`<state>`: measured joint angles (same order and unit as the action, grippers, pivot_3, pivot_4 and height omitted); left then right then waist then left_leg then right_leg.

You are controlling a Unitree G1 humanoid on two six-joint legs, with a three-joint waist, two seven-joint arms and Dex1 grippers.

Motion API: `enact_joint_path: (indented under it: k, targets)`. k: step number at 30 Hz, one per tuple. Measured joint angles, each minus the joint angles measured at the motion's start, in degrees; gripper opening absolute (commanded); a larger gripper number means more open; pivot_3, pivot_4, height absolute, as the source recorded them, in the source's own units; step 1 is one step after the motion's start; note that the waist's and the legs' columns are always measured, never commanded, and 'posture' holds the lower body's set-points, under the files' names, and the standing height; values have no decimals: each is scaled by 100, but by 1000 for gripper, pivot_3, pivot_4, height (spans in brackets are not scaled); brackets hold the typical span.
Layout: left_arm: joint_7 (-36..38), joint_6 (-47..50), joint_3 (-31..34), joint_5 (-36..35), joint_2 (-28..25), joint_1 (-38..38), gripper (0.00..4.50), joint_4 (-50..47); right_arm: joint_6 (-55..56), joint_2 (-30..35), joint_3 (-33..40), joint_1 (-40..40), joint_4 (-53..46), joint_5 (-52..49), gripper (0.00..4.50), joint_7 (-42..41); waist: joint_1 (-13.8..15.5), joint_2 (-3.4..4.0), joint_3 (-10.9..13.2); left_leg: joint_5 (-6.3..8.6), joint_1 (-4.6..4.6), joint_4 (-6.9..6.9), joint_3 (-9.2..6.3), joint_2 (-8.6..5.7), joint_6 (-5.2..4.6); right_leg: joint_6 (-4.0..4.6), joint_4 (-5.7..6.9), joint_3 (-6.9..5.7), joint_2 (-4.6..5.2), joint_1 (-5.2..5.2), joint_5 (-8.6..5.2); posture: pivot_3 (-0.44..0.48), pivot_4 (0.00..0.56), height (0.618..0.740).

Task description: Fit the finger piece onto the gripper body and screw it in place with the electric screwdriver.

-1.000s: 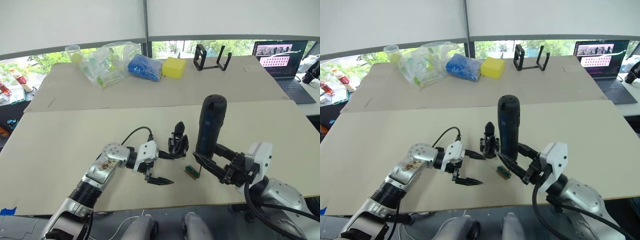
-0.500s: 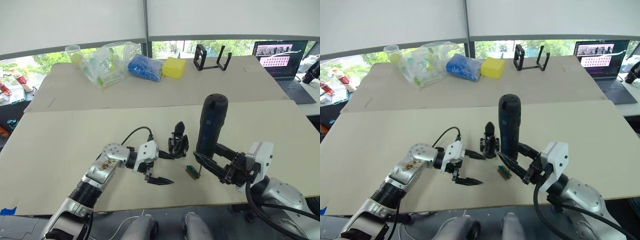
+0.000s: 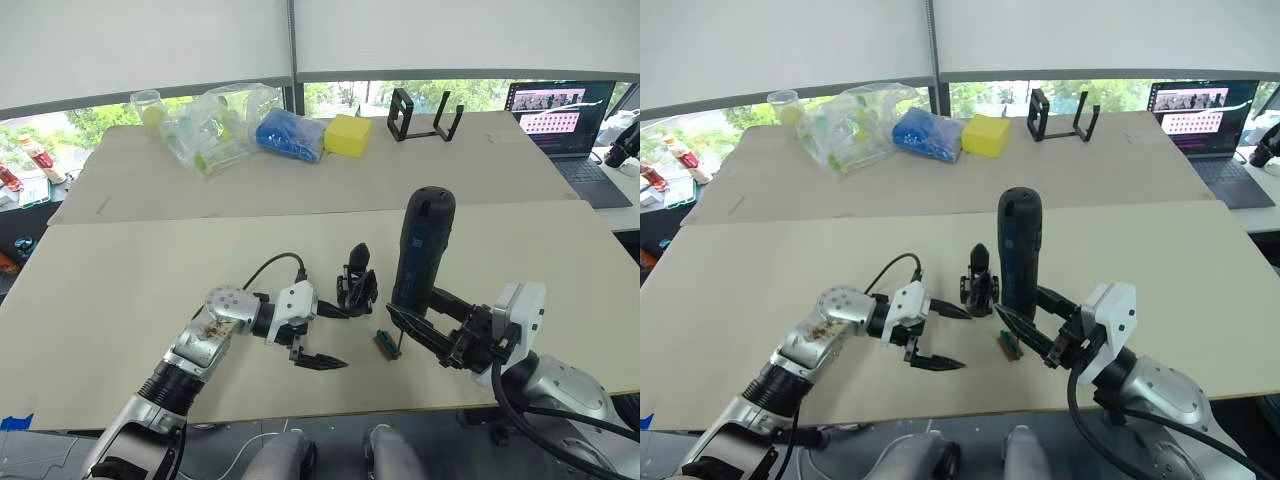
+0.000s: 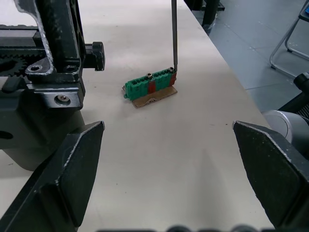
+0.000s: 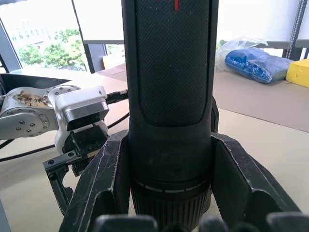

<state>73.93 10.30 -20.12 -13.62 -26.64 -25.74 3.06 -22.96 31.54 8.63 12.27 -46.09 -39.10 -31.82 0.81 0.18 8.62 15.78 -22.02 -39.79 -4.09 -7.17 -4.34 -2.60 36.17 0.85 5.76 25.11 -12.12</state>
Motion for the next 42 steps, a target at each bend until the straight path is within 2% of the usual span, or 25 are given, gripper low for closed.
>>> enact_joint_path:
  k: [28,35,42]
  targets:
    - [-11,-16,5,0,12,-24,4500,11,2,155,179,24,59,63,1910,-348,1,0,0,0,0,0,0,0,0,0,0,0,0,0,0,0,150,740]
    - [16,-22,4,0,10,-22,4500,11,0,132,402,-79,-40,-281,1910,-147,0,0,0,0,0,1,0,1,0,0,0,0,0,0,0,0,150,740]
    - [89,-13,3,-6,10,-8,4500,11,3,-7,290,35,-71,-242,1910,-58,0,-1,0,0,0,0,0,0,0,0,0,1,1,0,0,0,150,740]
